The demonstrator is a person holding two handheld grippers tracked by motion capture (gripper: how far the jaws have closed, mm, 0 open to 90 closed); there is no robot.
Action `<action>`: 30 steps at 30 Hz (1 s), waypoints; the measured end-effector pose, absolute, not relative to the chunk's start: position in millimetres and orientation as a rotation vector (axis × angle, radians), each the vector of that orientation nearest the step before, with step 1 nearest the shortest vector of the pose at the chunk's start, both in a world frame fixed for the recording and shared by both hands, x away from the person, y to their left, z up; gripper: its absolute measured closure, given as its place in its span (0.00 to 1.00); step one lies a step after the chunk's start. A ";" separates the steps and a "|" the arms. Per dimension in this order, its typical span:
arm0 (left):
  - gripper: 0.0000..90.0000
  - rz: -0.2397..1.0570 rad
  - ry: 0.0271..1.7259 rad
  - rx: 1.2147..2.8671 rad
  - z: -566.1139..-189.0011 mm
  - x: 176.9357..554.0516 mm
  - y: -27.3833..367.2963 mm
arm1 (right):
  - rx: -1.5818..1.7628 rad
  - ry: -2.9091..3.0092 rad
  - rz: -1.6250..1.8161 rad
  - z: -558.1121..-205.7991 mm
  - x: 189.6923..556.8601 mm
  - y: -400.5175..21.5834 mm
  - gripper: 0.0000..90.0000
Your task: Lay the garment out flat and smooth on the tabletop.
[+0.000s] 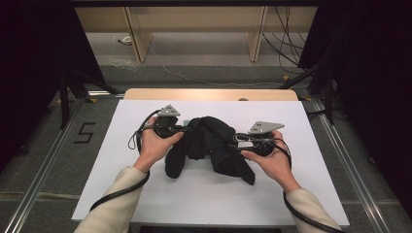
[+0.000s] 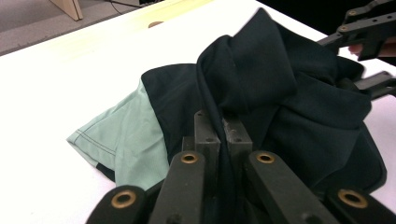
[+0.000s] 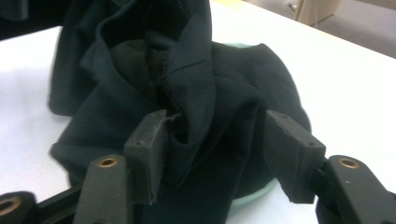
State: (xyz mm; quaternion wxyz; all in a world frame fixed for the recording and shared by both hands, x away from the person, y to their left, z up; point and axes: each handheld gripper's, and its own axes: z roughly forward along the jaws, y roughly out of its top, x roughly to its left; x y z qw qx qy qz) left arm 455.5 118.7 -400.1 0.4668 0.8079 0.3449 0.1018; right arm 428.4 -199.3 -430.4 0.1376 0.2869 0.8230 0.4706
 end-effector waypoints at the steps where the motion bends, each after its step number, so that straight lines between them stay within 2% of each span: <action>1: 0.97 0.250 0.846 1.983 -400.1 455.5 118.7 | 0.830 2.377 1.377 -429.7 427.0 -200.8 0.45; 7: 0.97 0.256 0.851 1.979 -399.5 455.8 118.8 | 0.791 2.357 1.455 -421.3 418.0 -204.3 0.40; 13: 0.97 0.258 0.851 1.977 -399.1 455.4 118.9 | 0.759 2.390 1.390 -425.5 409.6 -199.0 0.40; 17: 0.97 0.254 0.845 1.978 -399.1 453.8 118.6 | 0.784 2.376 1.345 -435.2 410.8 -192.6 0.47; 21: 0.97 0.241 0.825 1.985 -401.3 453.5 124.1 | 0.843 2.379 1.318 -448.4 417.7 -189.6 0.81; 23: 0.97 0.240 0.809 1.992 -403.6 452.6 127.0 | 0.844 2.365 1.338 -446.3 416.8 -192.0 0.92; 25: 0.97 0.246 0.794 1.998 -405.2 450.8 129.9 | 0.842 2.326 1.371 -439.2 415.6 -197.1 0.95; 30: 0.97 0.244 0.787 1.979 -403.7 447.3 133.9 | 0.828 2.254 1.430 -423.7 413.1 -209.5 0.96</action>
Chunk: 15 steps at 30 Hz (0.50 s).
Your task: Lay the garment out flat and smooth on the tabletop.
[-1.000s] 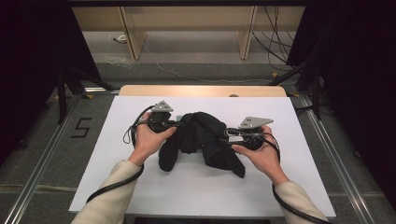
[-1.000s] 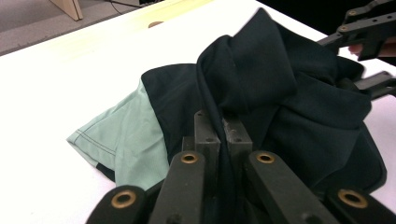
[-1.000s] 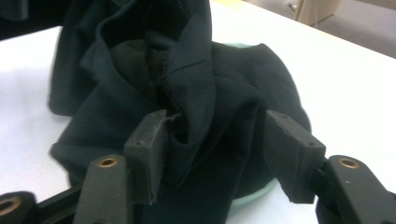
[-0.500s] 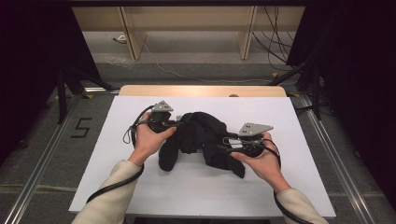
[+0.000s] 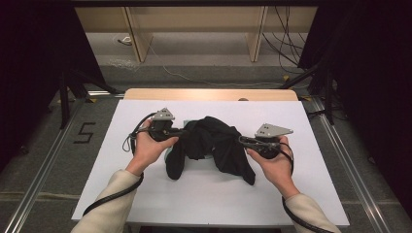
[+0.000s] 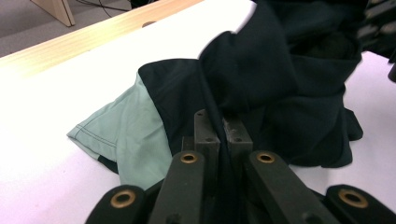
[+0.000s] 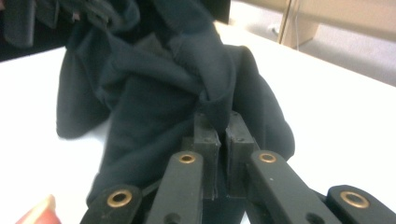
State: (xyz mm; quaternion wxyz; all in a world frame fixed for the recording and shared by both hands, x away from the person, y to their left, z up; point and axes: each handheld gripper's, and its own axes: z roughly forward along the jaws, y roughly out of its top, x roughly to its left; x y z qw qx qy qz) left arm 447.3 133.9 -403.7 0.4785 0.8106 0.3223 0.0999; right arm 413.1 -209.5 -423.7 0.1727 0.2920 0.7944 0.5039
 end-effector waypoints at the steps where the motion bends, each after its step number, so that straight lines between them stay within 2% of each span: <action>1: 0.97 0.248 0.787 1.967 -401.8 446.2 133.8 | 0.825 2.235 1.461 -418.4 412.3 -213.3 0.96; 5: 0.97 0.255 0.777 1.967 -398.5 445.8 130.8 | 0.831 2.208 1.489 -417.2 414.3 -213.7 0.93; 9: 0.97 0.258 0.783 1.967 -399.3 446.8 130.6 | 0.851 2.208 1.491 -423.5 416.2 -207.7 0.80; 15: 0.97 0.254 0.786 1.965 -400.0 446.9 131.6 | 0.868 2.252 1.475 -435.1 418.5 -200.0 0.72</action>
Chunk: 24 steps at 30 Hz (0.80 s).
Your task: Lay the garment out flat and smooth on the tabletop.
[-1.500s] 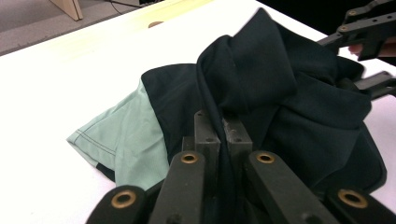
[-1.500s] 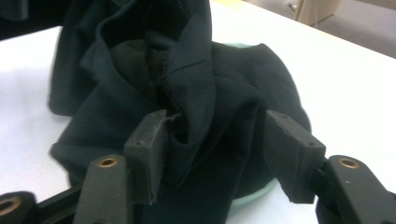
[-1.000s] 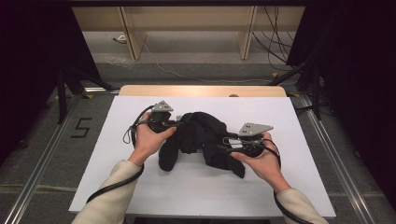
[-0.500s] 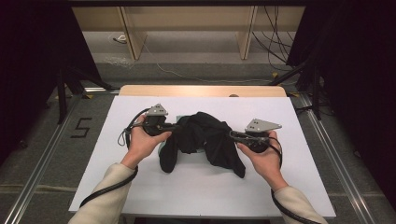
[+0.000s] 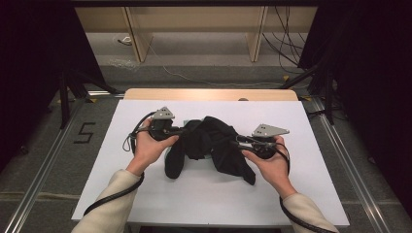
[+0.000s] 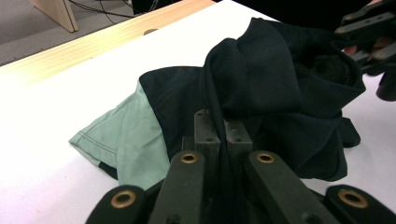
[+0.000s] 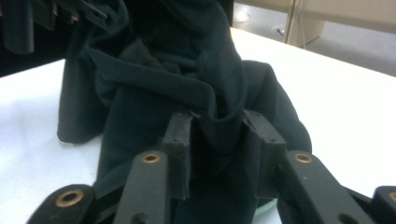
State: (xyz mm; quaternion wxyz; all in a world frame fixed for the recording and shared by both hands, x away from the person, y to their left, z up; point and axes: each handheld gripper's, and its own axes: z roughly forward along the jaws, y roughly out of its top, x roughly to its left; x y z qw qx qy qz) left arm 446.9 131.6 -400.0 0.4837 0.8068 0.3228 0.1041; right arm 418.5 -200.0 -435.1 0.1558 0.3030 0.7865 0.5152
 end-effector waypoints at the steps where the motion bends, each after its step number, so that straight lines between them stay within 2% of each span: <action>1: 0.97 0.253 0.786 1.966 -400.0 446.8 131.4 | 0.869 2.256 1.471 -436.6 419.1 -199.2 0.72; 3: 0.97 0.249 0.786 1.968 -400.3 446.5 131.3 | 0.870 2.249 1.478 -438.1 420.1 -198.3 0.77; 5: 0.97 0.247 0.784 1.970 -400.3 445.8 131.9 | 0.867 2.248 1.489 -437.0 420.1 -199.2 0.91; 6: 0.97 0.249 0.784 1.968 -400.0 444.8 132.5 | 0.868 2.246 1.498 -435.5 419.5 -200.2 0.94; 11: 0.97 0.245 0.770 1.958 -395.6 436.1 136.9 | 0.819 2.237 1.504 -420.8 411.2 -210.3 0.95; 16: 0.97 0.275 0.710 1.937 -381.5 415.8 140.8 | 0.751 2.219 1.573 -395.6 384.0 -232.9 0.96; 24: 0.97 0.398 0.584 1.891 -341.9 376.1 138.5 | 0.615 2.176 1.633 -363.5 342.6 -242.4 0.96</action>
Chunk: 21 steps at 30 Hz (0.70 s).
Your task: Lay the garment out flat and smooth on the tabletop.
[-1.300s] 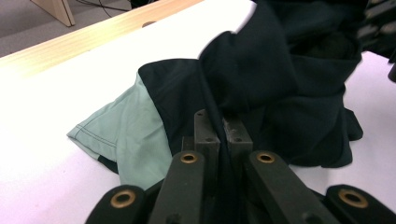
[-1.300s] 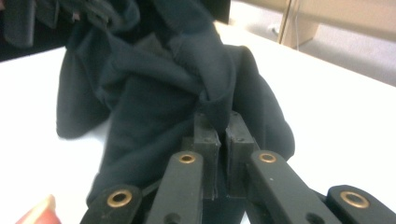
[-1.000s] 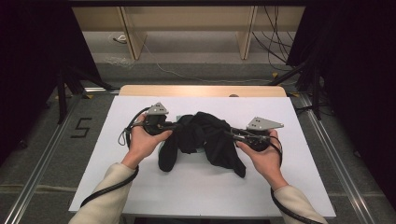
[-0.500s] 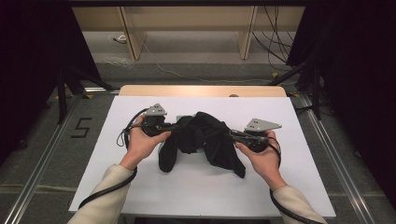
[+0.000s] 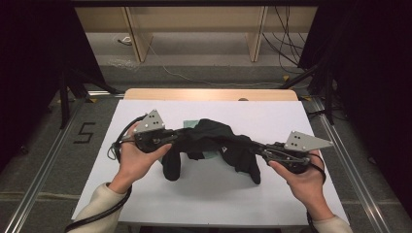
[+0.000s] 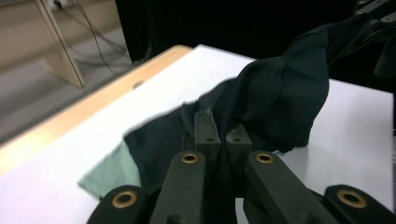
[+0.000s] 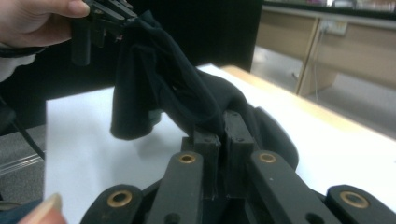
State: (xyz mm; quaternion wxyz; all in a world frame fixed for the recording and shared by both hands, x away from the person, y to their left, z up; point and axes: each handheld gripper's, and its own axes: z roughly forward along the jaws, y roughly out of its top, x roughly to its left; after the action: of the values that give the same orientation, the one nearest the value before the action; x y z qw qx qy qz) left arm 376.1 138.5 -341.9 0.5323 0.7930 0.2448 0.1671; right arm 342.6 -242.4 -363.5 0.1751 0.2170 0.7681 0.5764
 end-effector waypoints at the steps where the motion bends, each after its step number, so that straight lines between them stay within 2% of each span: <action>1: 0.97 0.410 0.569 1.883 -336.0 370.8 139.1 | 0.598 2.170 1.640 -358.1 338.4 -243.3 0.96; 12: 0.97 0.506 0.422 1.817 -278.5 323.0 144.7 | 0.451 2.065 1.720 -307.4 307.2 -248.6 0.96; 17: 0.97 0.513 0.392 1.816 -267.7 314.6 143.7 | 0.430 2.046 1.737 -296.3 299.4 -251.5 0.96; 21: 0.97 0.502 0.401 1.835 -268.5 322.5 142.2 | 0.442 2.049 1.761 -293.5 301.7 -254.2 0.96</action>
State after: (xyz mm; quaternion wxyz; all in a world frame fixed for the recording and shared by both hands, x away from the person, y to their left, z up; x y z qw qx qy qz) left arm 322.5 142.2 -268.5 0.5635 0.7797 0.1704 0.2133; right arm 301.7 -254.2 -293.5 0.2005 0.1580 0.7333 0.6302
